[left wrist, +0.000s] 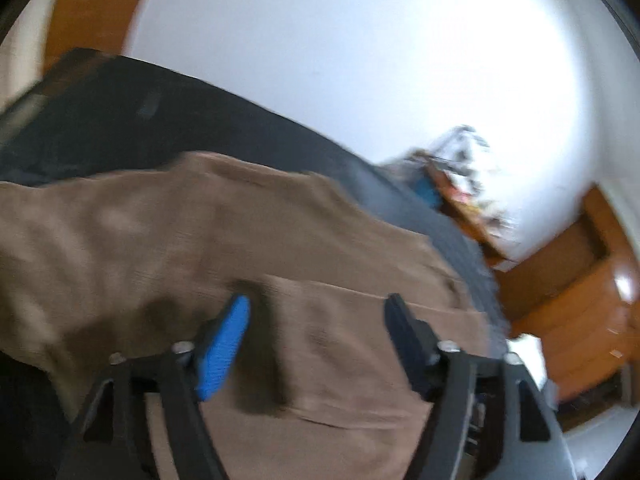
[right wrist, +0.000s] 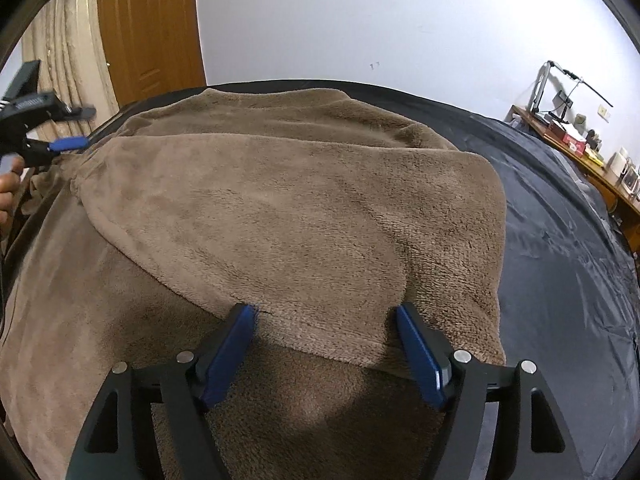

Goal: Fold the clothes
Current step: 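Lay the sleeve across the sweater body and open the left gripper, then withdraw both open grippers from the folded sweater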

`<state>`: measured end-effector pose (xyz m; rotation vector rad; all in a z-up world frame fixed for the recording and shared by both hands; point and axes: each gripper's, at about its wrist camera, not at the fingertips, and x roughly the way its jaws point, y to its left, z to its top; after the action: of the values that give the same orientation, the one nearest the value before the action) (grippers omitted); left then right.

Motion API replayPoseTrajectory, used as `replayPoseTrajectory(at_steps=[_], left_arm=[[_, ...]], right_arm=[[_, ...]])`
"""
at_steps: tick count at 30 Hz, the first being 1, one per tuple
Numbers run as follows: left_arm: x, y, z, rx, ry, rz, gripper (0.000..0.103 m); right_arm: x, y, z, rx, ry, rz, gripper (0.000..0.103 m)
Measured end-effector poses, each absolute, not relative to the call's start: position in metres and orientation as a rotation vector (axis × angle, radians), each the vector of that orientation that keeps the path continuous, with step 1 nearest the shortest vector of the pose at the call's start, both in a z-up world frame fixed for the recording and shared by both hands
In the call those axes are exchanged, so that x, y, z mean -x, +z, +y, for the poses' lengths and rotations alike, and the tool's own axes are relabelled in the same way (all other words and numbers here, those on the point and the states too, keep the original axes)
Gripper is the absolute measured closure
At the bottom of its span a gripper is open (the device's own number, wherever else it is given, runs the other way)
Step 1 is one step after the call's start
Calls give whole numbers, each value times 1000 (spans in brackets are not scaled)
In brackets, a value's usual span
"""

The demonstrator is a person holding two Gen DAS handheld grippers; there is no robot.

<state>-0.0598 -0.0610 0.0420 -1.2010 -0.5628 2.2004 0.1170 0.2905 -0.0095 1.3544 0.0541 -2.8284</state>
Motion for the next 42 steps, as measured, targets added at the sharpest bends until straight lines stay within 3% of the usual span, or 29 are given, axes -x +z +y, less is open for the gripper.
replayPoseTrajectory(at_steps=[10, 19, 27, 33, 42], left_arm=[[58, -8, 8, 1426, 2121, -303, 24], [56, -14, 2, 1427, 2125, -317, 24], [48, -10, 5, 1402, 2159, -225, 24], [51, -10, 5, 1332, 2213, -152, 24], [44, -9, 16, 1286, 2315, 16, 24]], right_arm=[[-116, -10, 290, -1357, -2825, 56, 25], [-125, 7, 313, -1268, -2867, -127, 25], [-66, 44, 321, -1181, -2894, -97, 25], [-4, -5, 335, -1457, -2812, -45, 24], [-2, -11, 335, -1416, -2900, 56, 21]])
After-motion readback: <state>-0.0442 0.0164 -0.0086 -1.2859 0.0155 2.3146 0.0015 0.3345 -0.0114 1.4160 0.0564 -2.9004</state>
